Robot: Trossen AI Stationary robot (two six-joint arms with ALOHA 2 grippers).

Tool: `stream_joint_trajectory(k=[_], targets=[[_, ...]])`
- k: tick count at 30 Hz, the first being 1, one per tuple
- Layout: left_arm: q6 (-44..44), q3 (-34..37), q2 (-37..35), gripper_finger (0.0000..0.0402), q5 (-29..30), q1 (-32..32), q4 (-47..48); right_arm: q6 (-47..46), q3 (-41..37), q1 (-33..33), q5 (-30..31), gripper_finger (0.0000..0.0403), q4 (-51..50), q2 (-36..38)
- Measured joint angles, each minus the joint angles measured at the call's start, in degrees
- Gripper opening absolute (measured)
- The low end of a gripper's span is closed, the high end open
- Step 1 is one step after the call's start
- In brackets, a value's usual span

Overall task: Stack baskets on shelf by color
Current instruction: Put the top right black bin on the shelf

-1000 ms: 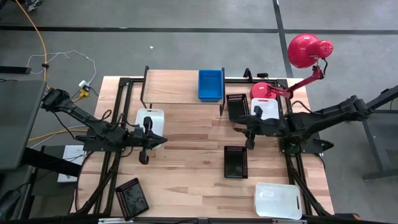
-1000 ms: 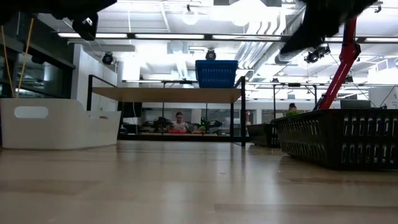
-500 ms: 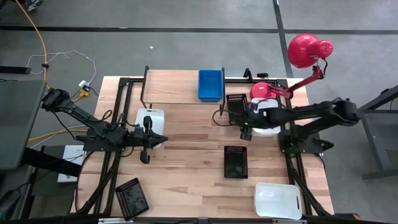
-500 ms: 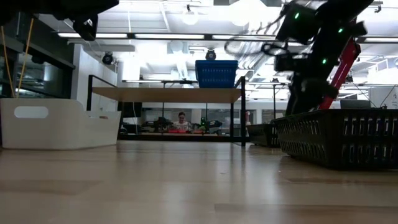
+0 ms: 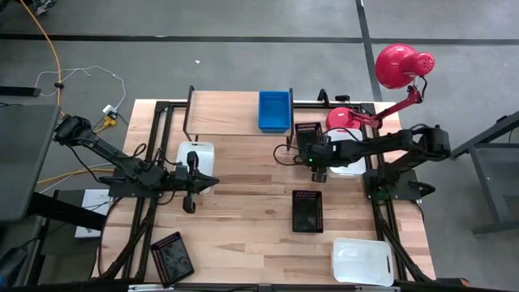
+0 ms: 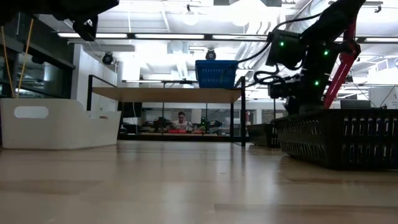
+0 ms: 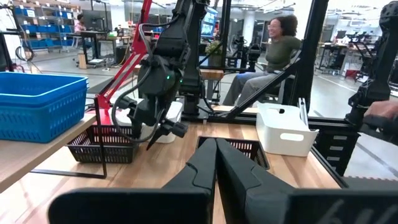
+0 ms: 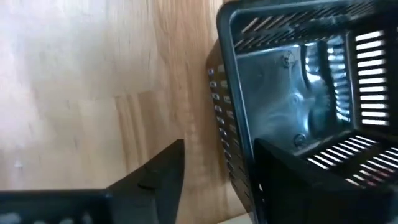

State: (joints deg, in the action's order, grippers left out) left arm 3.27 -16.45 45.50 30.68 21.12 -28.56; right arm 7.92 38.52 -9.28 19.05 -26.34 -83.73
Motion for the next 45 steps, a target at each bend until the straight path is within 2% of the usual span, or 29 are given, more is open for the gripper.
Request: stream_joint_trajectory(k=[3,7,8,12,14,19,24,27,29,33,37,40,45], targets=[[0.04,0.0,0.0,0.0,0.0,0.0,0.0,0.09,0.0,-0.13,0.07,0.0135,0.13,-0.63],[-0.01,0.0,0.0,0.0,0.01,-0.01,-0.02,0.06,0.0,0.31,-0.02,0.003,-0.75,0.74],[-0.27,0.0,0.0,0.0,0.02,-0.02,-0.03,-0.01,0.0,0.5,-0.19,0.0016,-1.03,1.45],[-0.44,0.0,0.0,0.0,0.02,-0.02,-0.44,-2.63,1.5,2.35,-0.47,0.0018,-3.96,4.87],[-0.44,0.0,0.0,0.0,0.02,-0.02,-0.44,-3.6,3.65,3.73,-0.4,0.0006,-5.95,6.8],[-0.44,-0.01,0.0,0.0,0.0,-0.02,-1.04,-9.62,12.79,7.84,-2.66,0.0002,-16.77,10.19],[-0.39,0.0,0.0,0.0,0.0,-0.02,-1.36,-20.15,25.72,14.81,-12.07,0.0001,-31.22,10.42],[0.39,-0.01,0.0,0.0,-0.04,0.04,-1.36,-26.65,31.79,19.95,-18.87,0.0001,-31.91,10.23],[1.06,-0.02,-0.02,0.0,-0.37,0.04,-1.4,-28.74,34.52,23.51,-20.95,0.0,-28.27,9.96],[1.07,-0.02,-0.13,0.0001,-1.04,0.9,-2.13,-22.54,36.82,29.28,-21.02,0.0,-13.29,8.76],[1.07,-0.02,-0.58,0.0001,-1.13,3.15,-4.47,-12.28,38.13,29.91,-20.65,0.0,-0.35,5.37],[1.01,-0.04,-1.27,0.0001,-2.28,5.56,-6.21,-6.7,41.34,27.73,-17.77,0.0,1.7,1.02],[-1.84,-0.04,-2.93,0.0001,-1.18,10.49,-8.28,-0.83,51.03,22.46,-11.45,0.0,-3.36,-8.66]])
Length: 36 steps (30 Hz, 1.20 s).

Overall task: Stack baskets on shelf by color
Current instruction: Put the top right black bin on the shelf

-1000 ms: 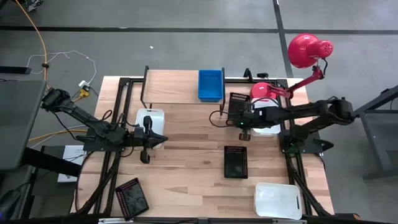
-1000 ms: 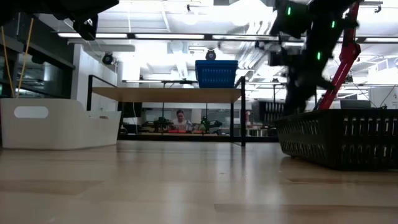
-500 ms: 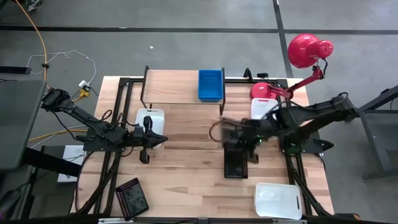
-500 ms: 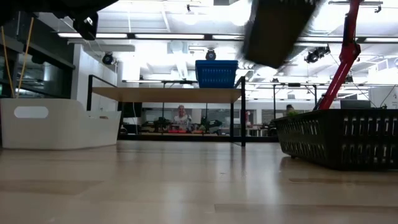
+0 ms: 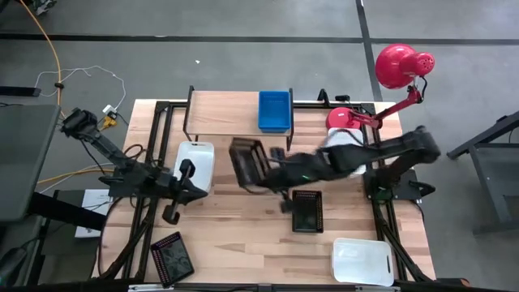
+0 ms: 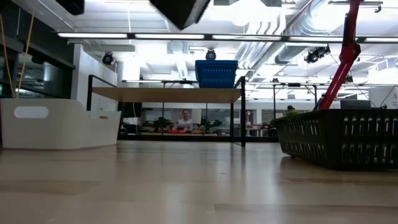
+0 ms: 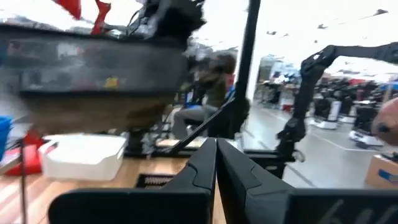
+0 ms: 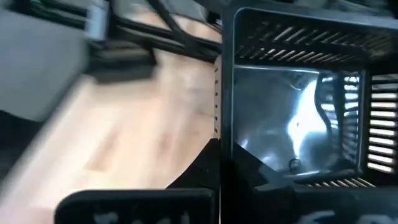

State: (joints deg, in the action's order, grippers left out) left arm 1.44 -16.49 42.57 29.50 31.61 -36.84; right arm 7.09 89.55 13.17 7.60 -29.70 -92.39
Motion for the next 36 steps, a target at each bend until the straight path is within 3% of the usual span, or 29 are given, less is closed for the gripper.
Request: stream_joint_trajectory(k=[5,9,15,25,29,36], targets=[[-2.95,0.0,-1.16,0.0001,5.5,3.63,-0.05,3.53,10.86,-4.78,3.11,0.0,-6.63,-10.58],[-3.79,0.0,-1.16,0.0001,9.22,5.07,0.0,4.93,17.3,-7.45,9.44,0.0,-8.55,-17.91],[-3.74,0.0,-1.12,0.0,10.4,5.25,0.21,6.16,23.89,-11.02,12.0,0.0,-11.81,-25.68],[-3.61,0.0,-1.12,0.0,10.4,5.25,1.45,7.22,25.1,-15.58,11.72,0.0,-11.7,-27.42],[-3.61,0.0,-1.12,0.0,10.4,5.21,1.46,5.79,25.1,-17.66,7.23,0.0,-11.65,-27.38],[-3.61,0.0,-1.12,0.0,10.4,5.23,1.46,4.51,25.1,-20.25,5.19,0.0,-12.12,-27.33]])
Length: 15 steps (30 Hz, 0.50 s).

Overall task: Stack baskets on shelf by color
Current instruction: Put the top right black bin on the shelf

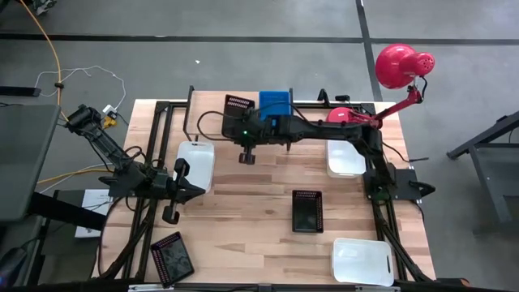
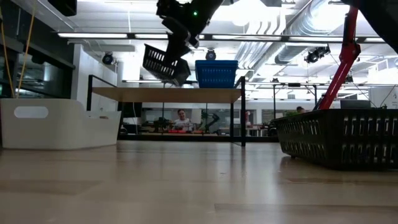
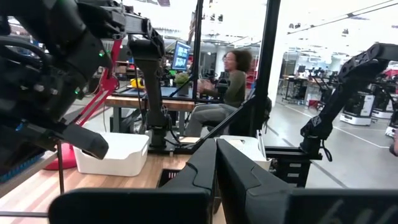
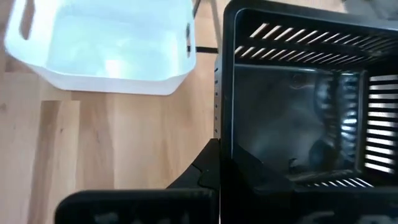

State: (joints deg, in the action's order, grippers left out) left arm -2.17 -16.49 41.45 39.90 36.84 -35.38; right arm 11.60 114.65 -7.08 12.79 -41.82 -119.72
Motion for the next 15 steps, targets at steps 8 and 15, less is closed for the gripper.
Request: stream_joint_trajectory(k=[8,15], targets=[[0.0,0.0,0.0,0.0,0.0,0.0,0.05,-0.44,0.0,-1.72,-3.51,0.0,-1.63,0.02],[0.0,0.02,0.0,0.0,0.0,0.0,0.64,0.33,-0.02,-2.05,-3.55,0.0,-2.54,0.02]])
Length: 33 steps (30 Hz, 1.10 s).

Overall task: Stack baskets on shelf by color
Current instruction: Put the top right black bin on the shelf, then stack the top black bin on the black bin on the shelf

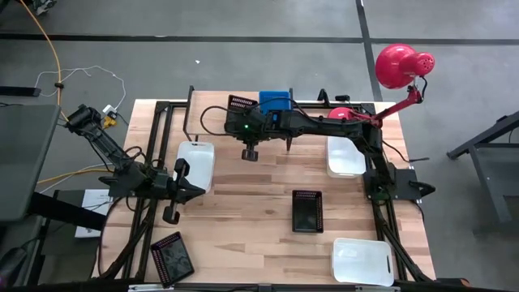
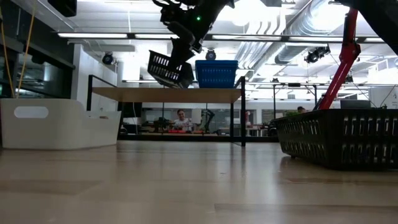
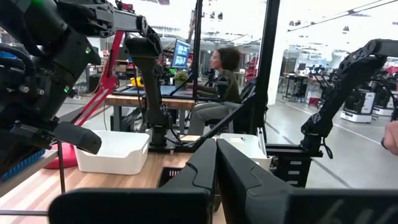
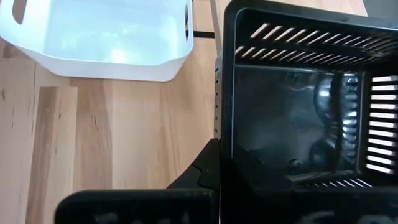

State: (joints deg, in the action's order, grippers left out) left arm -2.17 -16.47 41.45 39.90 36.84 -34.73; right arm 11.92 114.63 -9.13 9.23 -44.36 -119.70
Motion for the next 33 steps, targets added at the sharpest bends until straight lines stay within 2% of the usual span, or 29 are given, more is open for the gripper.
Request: stream_joint_trajectory(k=[4,9,12,18,22,27,33], targets=[[0.0,0.0,0.0,0.0,0.89,-0.01,0.18,0.63,0.0,0.0,0.2,0.0,0.0,0.0],[0.0,0.0,0.0,0.0,1.22,0.0,0.23,1.89,0.0,0.0,3.83,0.0008,0.05,0.02],[0.0,0.0,0.0,0.0,1.27,0.0,0.23,2.49,0.0,0.0,4.2,0.0036,0.83,0.02],[0.0,0.0,0.0,0.0,1.27,0.0,0.23,4.87,0.5,0.0,4.7,0.0117,0.64,0.02],[0.0,0.0,0.0,0.0,1.27,-0.01,0.4,7.21,2.72,0.41,4.42,0.0148,-0.13,0.02],[0.02,0.02,0.02,0.0,1.27,0.0,0.79,8.97,7.06,1.18,4.26,0.0157,-2.33,0.13],[0.36,0.02,0.02,0.0,1.36,0.0,2.28,8.89,11.88,2.85,4.03,0.0144,-15.25,0.53]])
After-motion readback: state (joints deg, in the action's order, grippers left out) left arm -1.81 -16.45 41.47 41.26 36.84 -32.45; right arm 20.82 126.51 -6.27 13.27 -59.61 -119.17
